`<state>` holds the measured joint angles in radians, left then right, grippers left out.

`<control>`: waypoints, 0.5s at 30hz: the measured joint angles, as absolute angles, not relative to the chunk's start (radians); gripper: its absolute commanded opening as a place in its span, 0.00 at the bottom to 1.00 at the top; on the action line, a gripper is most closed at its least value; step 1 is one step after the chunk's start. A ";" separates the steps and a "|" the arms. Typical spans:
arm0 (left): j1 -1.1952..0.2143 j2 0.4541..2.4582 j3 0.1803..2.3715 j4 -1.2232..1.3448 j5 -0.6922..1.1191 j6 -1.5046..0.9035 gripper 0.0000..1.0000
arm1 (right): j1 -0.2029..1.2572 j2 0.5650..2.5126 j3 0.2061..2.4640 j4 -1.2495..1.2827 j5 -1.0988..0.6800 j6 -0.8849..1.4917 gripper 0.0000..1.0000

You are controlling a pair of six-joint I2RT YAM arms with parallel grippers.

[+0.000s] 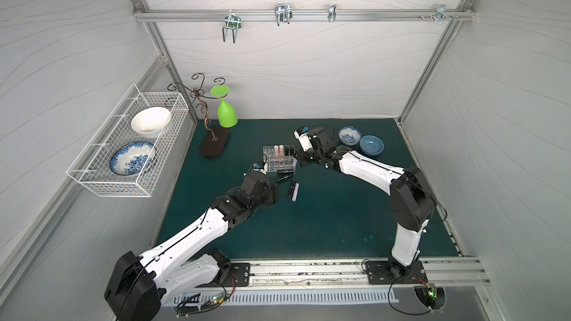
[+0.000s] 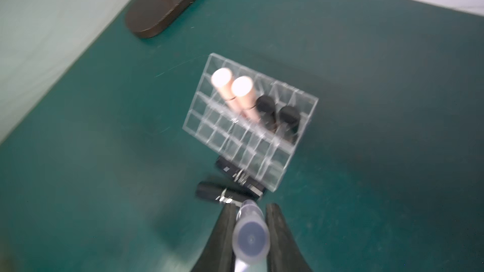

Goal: Arrange the lipsticks in the organizer
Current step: Place the lipstick in the storage box.

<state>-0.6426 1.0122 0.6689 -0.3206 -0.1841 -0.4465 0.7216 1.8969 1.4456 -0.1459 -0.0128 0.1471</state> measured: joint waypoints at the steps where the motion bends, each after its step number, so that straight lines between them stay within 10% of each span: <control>1: -0.643 1.011 0.668 -0.316 -0.192 -0.446 0.66 | 0.722 1.913 1.459 -0.140 0.001 0.140 0.15; 15: -0.636 1.010 0.665 -0.292 -0.221 -0.438 0.64 | 0.722 1.997 1.542 -0.112 0.075 0.102 0.15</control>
<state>-0.6357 1.0100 0.6651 -0.2924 -0.2211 -0.4377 0.7216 1.9968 1.5421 -0.1116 0.0750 0.1020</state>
